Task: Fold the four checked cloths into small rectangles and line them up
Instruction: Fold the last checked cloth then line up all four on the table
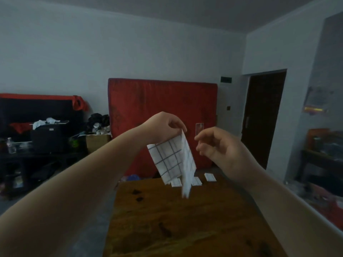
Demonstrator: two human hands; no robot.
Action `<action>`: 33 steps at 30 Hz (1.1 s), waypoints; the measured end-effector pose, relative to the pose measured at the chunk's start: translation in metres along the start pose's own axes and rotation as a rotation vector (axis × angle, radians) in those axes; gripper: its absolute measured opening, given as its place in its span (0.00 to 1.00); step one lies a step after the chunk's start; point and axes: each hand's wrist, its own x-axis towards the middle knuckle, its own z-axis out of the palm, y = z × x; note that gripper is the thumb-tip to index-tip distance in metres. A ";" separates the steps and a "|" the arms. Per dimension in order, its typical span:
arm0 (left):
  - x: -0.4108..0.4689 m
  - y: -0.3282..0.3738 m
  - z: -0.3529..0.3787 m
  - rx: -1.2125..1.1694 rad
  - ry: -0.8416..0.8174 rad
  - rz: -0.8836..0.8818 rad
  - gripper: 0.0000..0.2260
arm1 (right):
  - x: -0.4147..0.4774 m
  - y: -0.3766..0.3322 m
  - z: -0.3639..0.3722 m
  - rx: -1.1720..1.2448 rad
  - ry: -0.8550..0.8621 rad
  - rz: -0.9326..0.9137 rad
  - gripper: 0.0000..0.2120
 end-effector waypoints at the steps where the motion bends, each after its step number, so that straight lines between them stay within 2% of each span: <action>1: 0.000 0.000 0.000 -0.027 0.016 -0.007 0.10 | 0.000 0.001 0.003 0.027 0.026 -0.012 0.06; 5: -0.001 -0.003 -0.003 -0.125 0.007 0.013 0.12 | 0.017 0.024 0.008 0.000 0.248 0.090 0.08; 7: -0.005 0.000 -0.004 -0.167 -0.001 0.027 0.11 | 0.029 0.036 0.009 -0.068 0.285 0.155 0.06; 10: -0.009 0.006 -0.001 -0.202 0.026 0.046 0.10 | 0.039 0.044 0.011 -0.090 0.243 0.200 0.02; 13: -0.012 0.010 0.004 -0.230 0.060 0.042 0.06 | 0.037 0.039 0.013 -0.065 0.188 0.211 0.04; 20: -0.023 0.013 0.011 -0.293 0.045 0.020 0.02 | 0.027 0.038 0.010 0.021 0.188 0.260 0.05; 24: -0.028 0.015 0.008 -0.361 -0.057 -0.060 0.09 | 0.020 0.036 0.007 0.011 0.188 0.265 0.05; 26: -0.031 0.016 0.009 -0.294 -0.058 -0.033 0.11 | 0.017 0.035 0.009 -0.018 0.201 0.245 0.04; 28: -0.032 0.017 0.012 -0.216 -0.015 0.009 0.07 | 0.015 0.034 0.012 -0.046 0.203 0.233 0.04; 33: -0.034 0.016 0.019 -0.214 0.024 0.000 0.02 | 0.008 0.034 0.019 -0.058 0.206 0.209 0.05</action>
